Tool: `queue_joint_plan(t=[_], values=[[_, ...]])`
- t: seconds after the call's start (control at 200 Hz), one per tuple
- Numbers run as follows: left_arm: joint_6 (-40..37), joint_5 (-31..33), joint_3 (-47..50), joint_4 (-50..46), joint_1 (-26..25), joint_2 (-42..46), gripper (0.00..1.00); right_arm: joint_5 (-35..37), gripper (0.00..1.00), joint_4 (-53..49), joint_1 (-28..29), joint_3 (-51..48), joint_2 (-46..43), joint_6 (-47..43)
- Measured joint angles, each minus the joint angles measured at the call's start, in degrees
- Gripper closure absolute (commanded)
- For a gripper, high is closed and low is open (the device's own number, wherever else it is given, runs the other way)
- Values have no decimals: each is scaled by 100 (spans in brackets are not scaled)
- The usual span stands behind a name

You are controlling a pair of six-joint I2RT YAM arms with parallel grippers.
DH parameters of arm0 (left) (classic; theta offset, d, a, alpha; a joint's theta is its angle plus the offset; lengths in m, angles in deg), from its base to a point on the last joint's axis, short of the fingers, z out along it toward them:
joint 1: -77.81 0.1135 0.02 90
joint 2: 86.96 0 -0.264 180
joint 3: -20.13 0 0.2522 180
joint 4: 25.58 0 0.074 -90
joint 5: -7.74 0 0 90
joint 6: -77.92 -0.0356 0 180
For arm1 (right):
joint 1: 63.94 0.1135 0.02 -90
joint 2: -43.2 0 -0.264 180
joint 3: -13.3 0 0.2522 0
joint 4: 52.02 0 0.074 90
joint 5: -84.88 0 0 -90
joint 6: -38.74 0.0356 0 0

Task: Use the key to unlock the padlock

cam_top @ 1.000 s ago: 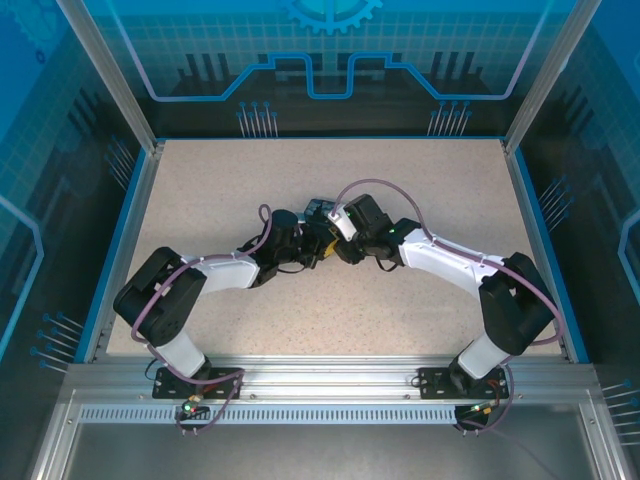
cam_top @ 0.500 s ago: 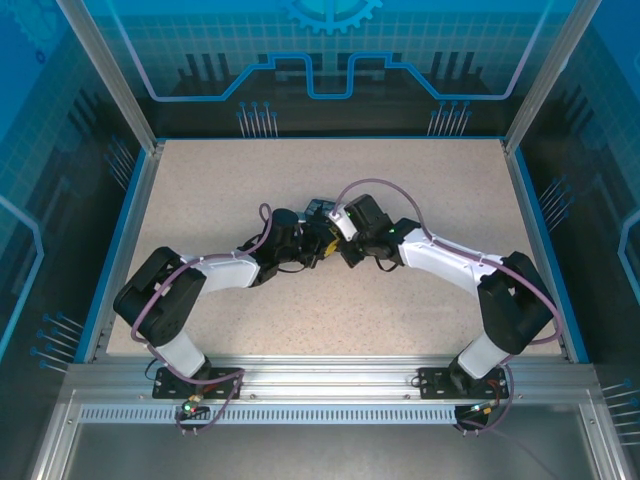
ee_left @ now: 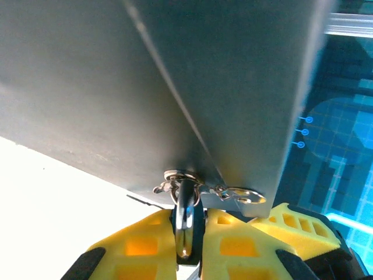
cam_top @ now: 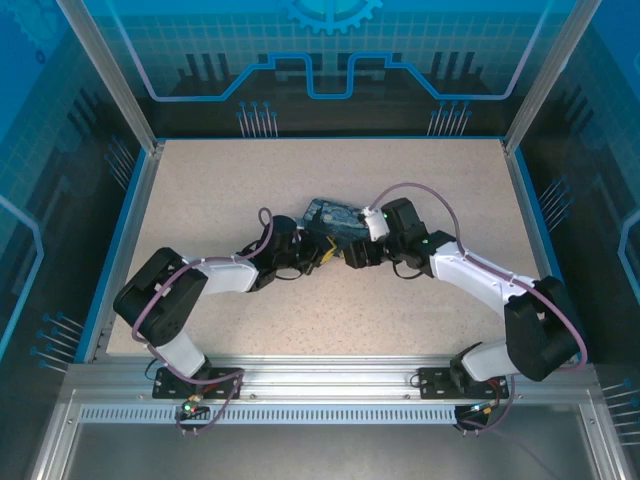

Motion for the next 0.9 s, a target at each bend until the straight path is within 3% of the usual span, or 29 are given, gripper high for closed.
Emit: queue_joint_plan(t=[0.24, 0.56, 0.9], values=[[-378, -70, 186, 70, 0, -164, 95, -518, 37, 817, 7, -616, 68, 1056], [-713, -94, 407, 535, 11, -444, 81, -588, 35, 1534, 175, -894, 575, 1836], [-984, -229, 560, 516, 2, -433, 42, -428, 34, 1982, 229, -892, 833, 2227]])
